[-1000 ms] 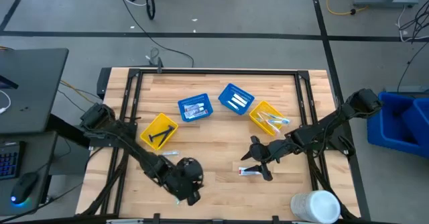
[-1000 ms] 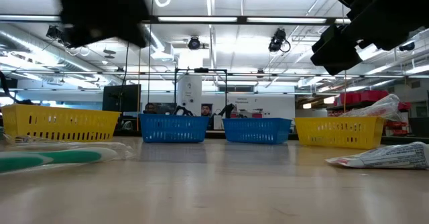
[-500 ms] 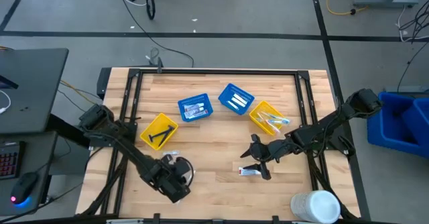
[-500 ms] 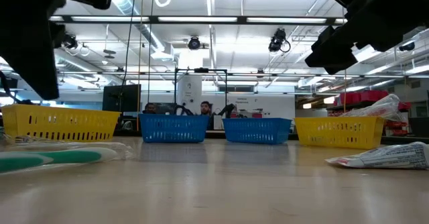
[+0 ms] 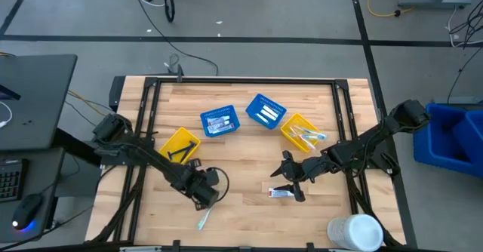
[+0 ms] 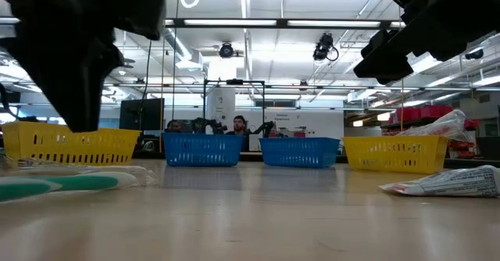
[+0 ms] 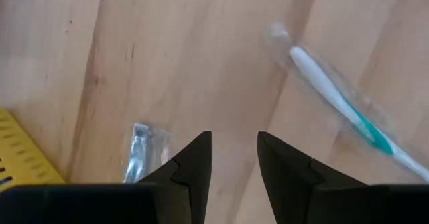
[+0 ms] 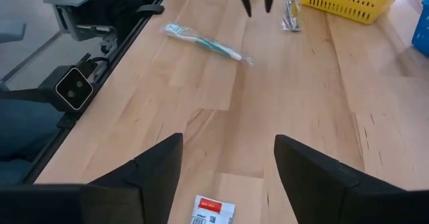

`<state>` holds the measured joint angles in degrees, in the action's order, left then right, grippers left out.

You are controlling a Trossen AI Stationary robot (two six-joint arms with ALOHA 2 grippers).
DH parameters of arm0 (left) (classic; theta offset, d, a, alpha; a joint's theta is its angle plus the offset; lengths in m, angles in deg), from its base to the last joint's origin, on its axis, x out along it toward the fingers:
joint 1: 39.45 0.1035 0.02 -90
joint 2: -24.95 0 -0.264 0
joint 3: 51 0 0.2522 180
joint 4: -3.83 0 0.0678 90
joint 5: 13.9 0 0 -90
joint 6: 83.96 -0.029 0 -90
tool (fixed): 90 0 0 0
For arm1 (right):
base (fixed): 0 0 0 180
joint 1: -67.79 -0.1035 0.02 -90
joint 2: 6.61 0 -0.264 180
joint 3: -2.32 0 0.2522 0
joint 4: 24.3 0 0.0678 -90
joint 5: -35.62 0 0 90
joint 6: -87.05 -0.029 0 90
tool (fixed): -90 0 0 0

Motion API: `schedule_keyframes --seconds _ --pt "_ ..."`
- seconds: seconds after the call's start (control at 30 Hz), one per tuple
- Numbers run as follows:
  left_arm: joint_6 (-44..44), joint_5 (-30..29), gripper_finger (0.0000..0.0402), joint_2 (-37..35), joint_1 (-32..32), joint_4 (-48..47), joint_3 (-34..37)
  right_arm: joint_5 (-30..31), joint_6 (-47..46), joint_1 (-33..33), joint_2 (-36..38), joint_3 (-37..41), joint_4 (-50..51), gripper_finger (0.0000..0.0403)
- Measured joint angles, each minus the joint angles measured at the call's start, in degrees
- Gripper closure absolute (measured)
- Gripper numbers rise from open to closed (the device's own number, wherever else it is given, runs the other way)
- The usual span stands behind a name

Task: Pick & Place Travel size toiletries
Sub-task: Put the white toothpaste into the left blue bin

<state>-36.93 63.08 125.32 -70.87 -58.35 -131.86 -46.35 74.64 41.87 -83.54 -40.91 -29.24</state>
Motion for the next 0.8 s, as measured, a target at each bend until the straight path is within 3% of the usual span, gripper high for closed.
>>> schedule_keyframes --seconds 0.2,0.5,0.8 --pt "-0.20 4.22 0.0268 0.00 4.20 3.09 0.00 0.00 0.00 0.00 0.02 0.01 0.49 0.0156" --pt "4.20 10.01 0.0220 0.00 5.31 6.90 0.00 0.00 -0.20 0.00 0.02 0.02 1.84 0.0129" --pt "6.34 7.77 0.0205 0.00 3.73 14.30 0.00 -0.13 -0.72 0.00 0.02 0.02 3.15 0.0141"
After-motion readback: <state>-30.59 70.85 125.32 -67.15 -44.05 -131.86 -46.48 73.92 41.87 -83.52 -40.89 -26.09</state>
